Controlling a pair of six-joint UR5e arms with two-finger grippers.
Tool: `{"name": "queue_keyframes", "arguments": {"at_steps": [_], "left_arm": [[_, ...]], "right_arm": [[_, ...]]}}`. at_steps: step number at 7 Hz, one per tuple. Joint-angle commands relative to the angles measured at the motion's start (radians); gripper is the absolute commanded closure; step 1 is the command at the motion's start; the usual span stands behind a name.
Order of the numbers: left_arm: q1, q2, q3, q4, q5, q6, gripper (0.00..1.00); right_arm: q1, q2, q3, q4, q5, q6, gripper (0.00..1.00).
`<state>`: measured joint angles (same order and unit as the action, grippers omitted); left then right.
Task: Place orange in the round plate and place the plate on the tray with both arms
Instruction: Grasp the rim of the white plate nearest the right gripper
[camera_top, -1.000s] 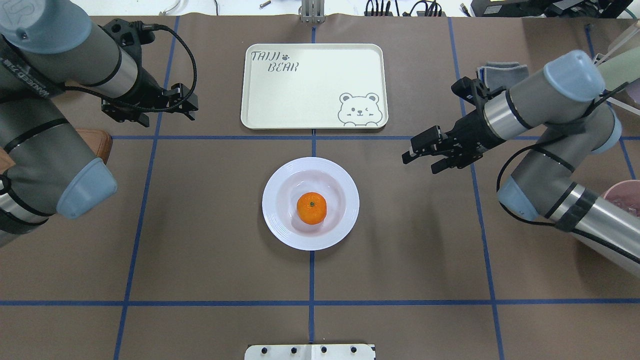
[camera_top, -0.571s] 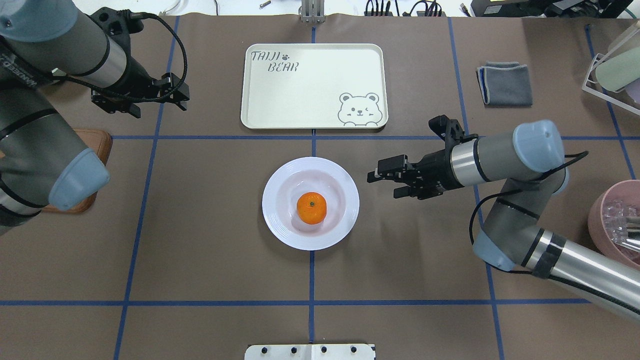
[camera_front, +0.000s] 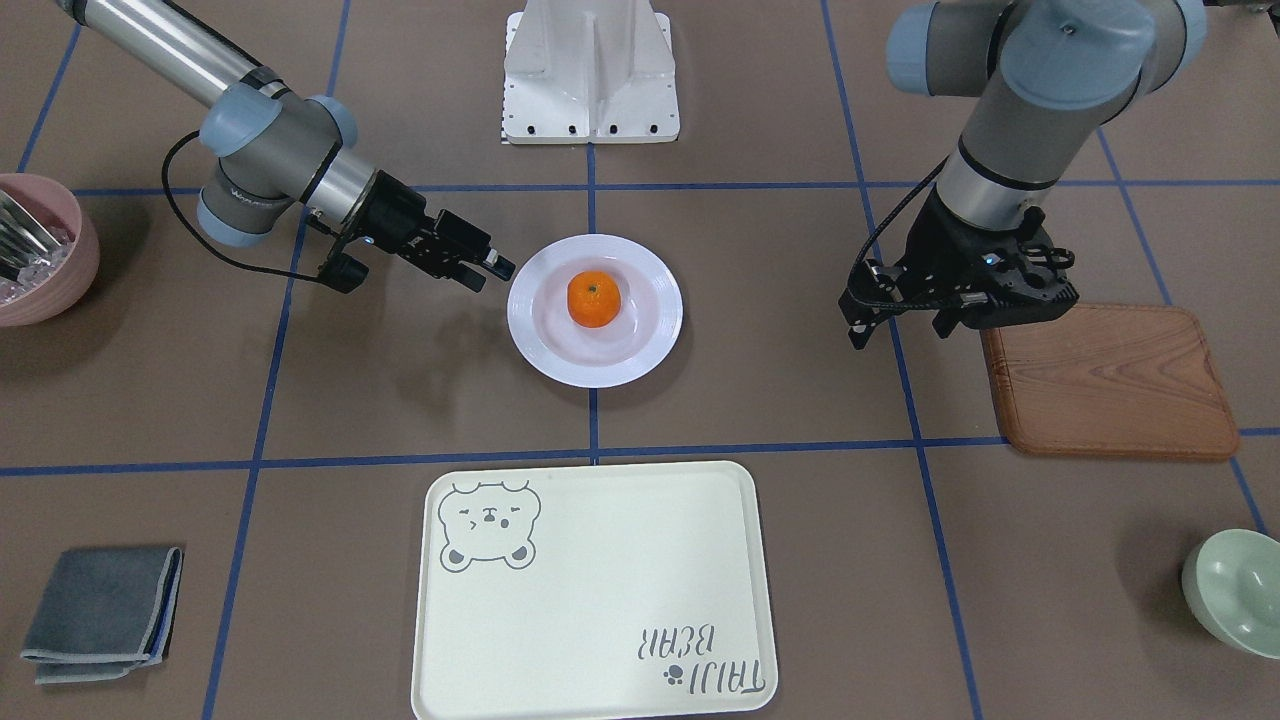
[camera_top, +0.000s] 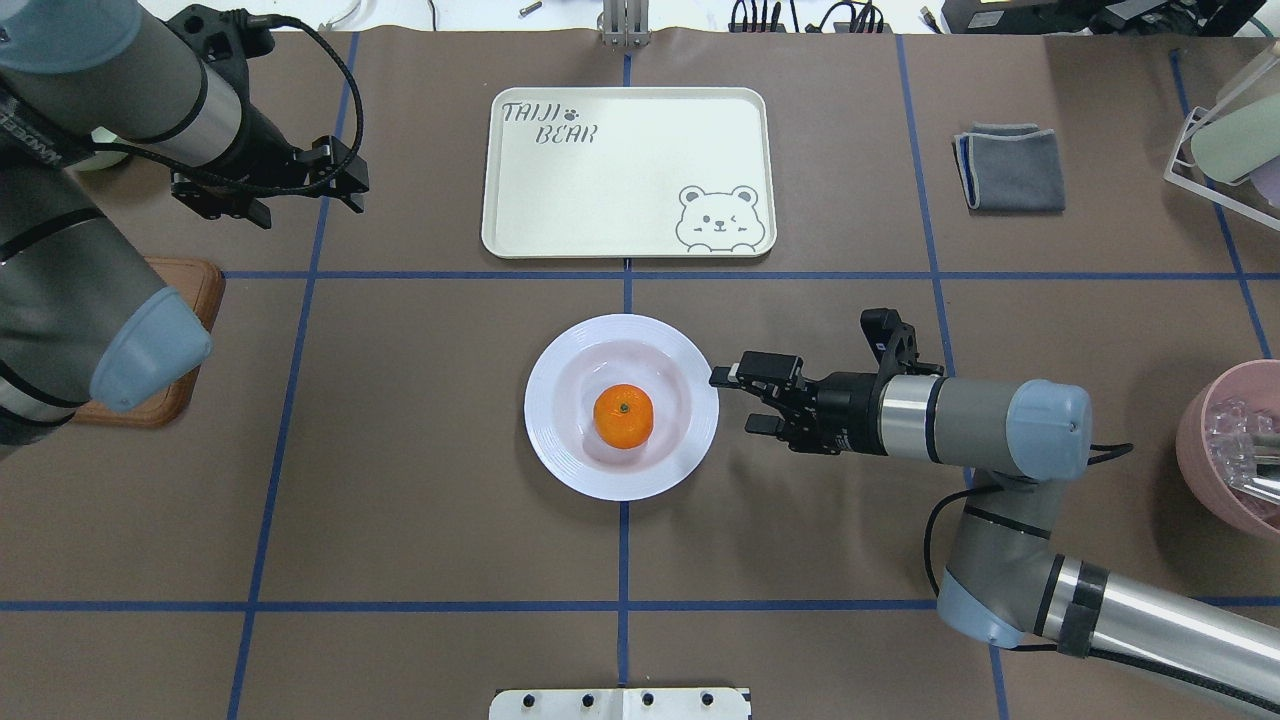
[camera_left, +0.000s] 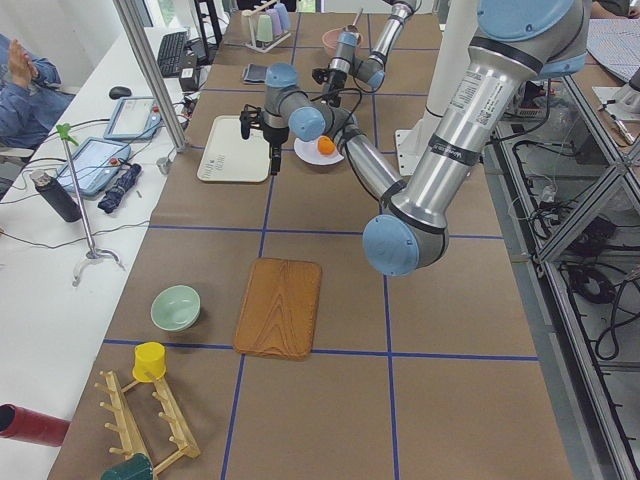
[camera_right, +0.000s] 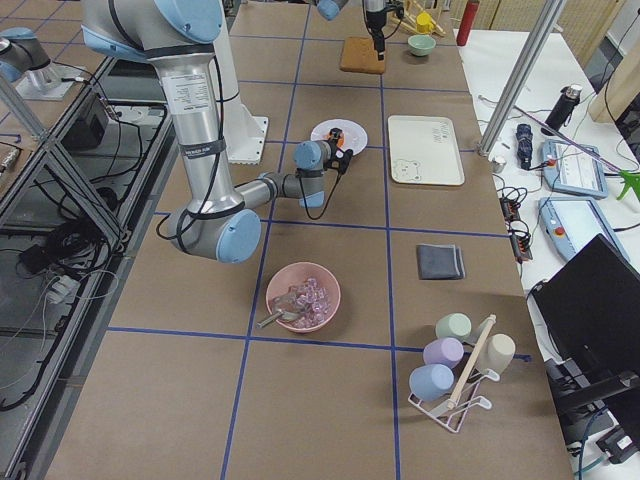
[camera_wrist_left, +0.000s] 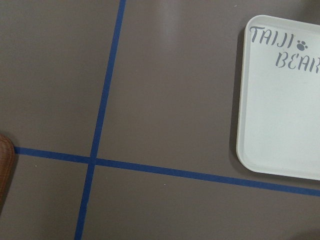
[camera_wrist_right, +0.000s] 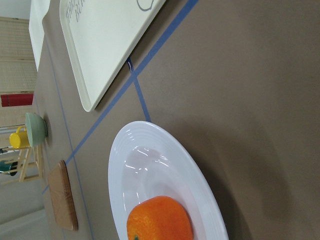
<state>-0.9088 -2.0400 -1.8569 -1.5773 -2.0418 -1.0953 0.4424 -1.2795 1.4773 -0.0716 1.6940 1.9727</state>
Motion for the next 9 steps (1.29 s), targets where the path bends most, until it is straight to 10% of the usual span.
{"name": "queue_keyframes", "arguments": {"at_steps": [1, 5, 9], "left_arm": [[-0.001, 0.017, -0.001, -0.001, 0.0, 0.0, 0.02], [-0.001, 0.037, -0.001, -0.006, 0.0, 0.005, 0.02], [-0.002, 0.043, -0.008, -0.004, 0.0, 0.046, 0.02]], "right_arm": [[-0.062, -0.003, -0.029, 0.044, -0.109, 0.014, 0.02], [-0.07, 0.07, -0.054, -0.043, -0.116, 0.006, 0.08], [-0.079, 0.092, -0.069, -0.05, -0.132, 0.006, 0.48]]}}
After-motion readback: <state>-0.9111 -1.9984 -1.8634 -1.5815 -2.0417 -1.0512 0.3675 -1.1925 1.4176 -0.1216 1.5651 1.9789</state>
